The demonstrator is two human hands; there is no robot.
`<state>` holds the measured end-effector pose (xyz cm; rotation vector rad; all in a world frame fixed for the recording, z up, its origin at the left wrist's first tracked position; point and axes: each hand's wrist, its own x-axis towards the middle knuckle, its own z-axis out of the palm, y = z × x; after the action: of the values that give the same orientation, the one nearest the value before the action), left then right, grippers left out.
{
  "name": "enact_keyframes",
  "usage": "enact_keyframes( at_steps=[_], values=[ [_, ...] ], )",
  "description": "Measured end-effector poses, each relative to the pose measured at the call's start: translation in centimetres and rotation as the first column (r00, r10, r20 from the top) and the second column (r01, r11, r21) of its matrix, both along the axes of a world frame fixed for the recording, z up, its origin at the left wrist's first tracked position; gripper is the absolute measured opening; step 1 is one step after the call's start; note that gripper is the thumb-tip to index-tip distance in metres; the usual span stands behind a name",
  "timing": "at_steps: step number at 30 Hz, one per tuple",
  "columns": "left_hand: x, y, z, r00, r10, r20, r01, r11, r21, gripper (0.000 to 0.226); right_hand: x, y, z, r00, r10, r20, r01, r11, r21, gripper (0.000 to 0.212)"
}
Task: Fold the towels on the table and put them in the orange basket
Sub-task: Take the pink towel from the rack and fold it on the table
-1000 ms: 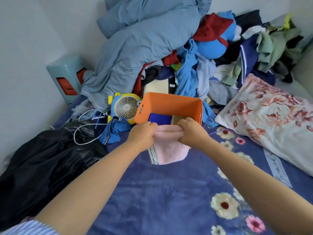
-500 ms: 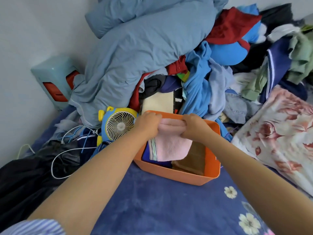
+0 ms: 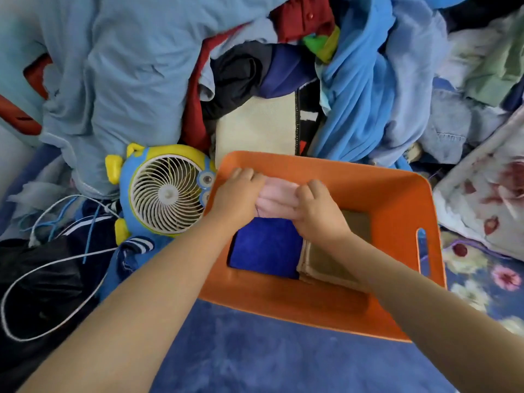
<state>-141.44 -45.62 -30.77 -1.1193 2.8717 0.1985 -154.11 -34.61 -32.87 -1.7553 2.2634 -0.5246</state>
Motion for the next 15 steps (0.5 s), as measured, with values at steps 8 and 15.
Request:
enact_keyframes(
  at_steps=[8, 15],
  values=[
    [2.2, 3.4, -8.5, 0.636, -0.377, 0.673, 0.043, 0.889, 0.457, 0.03, 3.5, 2.7, -7.8, 0.911, 0.401, 0.099, -0.372, 0.689, 0.622, 0.034],
    [1.0, 1.4, -11.2, 0.848, 0.306, 0.432, -0.478, 0.793, 0.377, 0.028, 0.2, -0.5, -8.2, 0.917, -0.379, 0.126, 0.276, 0.829, 0.487, 0.022]
  ],
)
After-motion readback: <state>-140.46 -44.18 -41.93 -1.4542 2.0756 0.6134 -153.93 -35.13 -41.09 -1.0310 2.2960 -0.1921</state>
